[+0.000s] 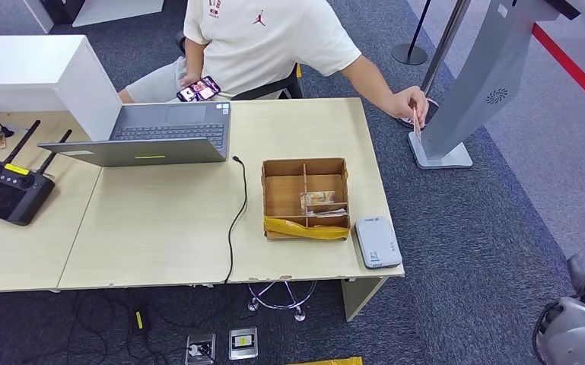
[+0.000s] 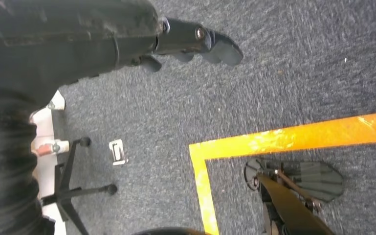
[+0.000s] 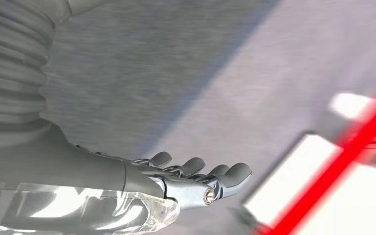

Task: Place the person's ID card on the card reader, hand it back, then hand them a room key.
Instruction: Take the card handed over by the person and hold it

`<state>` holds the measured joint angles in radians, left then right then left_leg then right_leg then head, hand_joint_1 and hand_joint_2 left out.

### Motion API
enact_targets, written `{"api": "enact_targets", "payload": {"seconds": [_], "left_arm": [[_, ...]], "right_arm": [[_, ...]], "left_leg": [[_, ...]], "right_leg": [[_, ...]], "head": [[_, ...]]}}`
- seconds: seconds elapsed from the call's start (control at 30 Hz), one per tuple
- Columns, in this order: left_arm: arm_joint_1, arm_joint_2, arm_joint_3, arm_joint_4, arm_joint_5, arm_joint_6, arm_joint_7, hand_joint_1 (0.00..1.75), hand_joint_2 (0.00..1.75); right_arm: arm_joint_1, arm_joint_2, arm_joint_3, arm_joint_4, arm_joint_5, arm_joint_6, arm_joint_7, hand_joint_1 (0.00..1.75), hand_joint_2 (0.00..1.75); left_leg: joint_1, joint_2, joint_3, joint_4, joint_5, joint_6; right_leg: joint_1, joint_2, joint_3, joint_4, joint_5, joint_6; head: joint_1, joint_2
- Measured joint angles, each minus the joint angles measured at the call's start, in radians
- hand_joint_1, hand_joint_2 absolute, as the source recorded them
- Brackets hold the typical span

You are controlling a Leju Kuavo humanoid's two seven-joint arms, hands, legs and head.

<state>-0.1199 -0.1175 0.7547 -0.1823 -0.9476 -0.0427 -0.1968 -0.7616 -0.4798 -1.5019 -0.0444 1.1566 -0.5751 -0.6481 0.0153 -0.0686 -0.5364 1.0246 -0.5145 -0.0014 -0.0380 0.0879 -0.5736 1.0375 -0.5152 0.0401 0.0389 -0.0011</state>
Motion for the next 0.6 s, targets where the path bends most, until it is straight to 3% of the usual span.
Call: {"api": "enact_targets", "payload": {"seconds": [0.27, 0.37, 0.4, 0.47, 0.5, 0.53, 0.6], "left_arm": [[-0.004, -0.006, 0.022, 0.004, -0.035, 0.0, -0.025, 0.0, 1.75], [-0.008, -0.007, 0.025, 0.005, -0.069, 0.0, -0.034, 0.0, 1.75], [-0.011, -0.008, 0.026, 0.005, -0.085, 0.001, -0.035, 0.0, 1.31], [-0.014, -0.008, 0.031, 0.005, -0.12, 0.001, -0.037, 0.0, 0.44], [-0.013, -0.007, 0.035, 0.005, -0.137, 0.002, -0.037, 0.0, 0.0], [-0.01, -0.004, 0.039, 0.005, -0.15, 0.002, -0.037, 0.0, 0.0], [-0.004, 0.0, 0.046, 0.006, -0.17, -0.001, -0.037, 0.0, 0.0]], "right_arm": [[-0.192, 0.0, 0.003, 0.005, 0.312, -0.046, -0.045, 0.0, 1.75], [-0.242, 0.022, 0.038, 0.004, 0.366, -0.038, -0.013, 0.0, 1.75], [-0.23, 0.041, 0.072, -0.006, 0.317, -0.008, 0.043, 0.0, 1.75], [-0.122, 0.085, 0.197, -0.071, 0.101, 0.118, 0.269, 0.0, 1.75], [-0.035, 0.096, 0.288, -0.128, -0.043, 0.19, 0.447, 0.0, 1.75], [0.05, 0.092, 0.383, -0.195, -0.183, 0.242, 0.65, 0.0, 1.75], [0.151, 0.021, 0.615, -0.41, -0.4, 0.274, 1.1, 0.0, 1.75]], "left_leg": [[0.0, -0.001, -0.001, 0.0, 0.0, 0.0], [0.001, -0.004, -0.001, 0.0, 0.0, 0.0], [0.003, -0.005, 0.002, 0.0, 0.0, 0.0], [0.01, -0.003, 0.014, 0.004, -0.003, -0.001], [0.011, 0.003, 0.019, 0.005, -0.004, -0.001], [0.008, 0.012, 0.017, 0.005, -0.005, 0.001], [-0.013, 0.034, -0.01, 0.0, -0.006, 0.006]], "right_leg": [[0.0, -0.001, 0.0, 0.001, 0.0, 0.0], [0.001, -0.003, 0.001, 0.0, 0.0, 0.0], [0.004, -0.004, 0.001, -0.002, -0.001, -0.001], [0.014, 0.005, 0.005, -0.014, 0.0, 0.0], [0.015, 0.012, 0.006, -0.019, 0.0, 0.001], [0.011, 0.021, 0.005, -0.019, 0.002, 0.004], [-0.014, 0.041, -0.014, 0.0, 0.005, 0.008]], "head": [[0.0, 0.0], [-0.001, 0.0], [-0.001, 0.0], [0.0, 0.0], [0.004, 0.0], [0.011, 0.0], [0.021, 0.0]]}}
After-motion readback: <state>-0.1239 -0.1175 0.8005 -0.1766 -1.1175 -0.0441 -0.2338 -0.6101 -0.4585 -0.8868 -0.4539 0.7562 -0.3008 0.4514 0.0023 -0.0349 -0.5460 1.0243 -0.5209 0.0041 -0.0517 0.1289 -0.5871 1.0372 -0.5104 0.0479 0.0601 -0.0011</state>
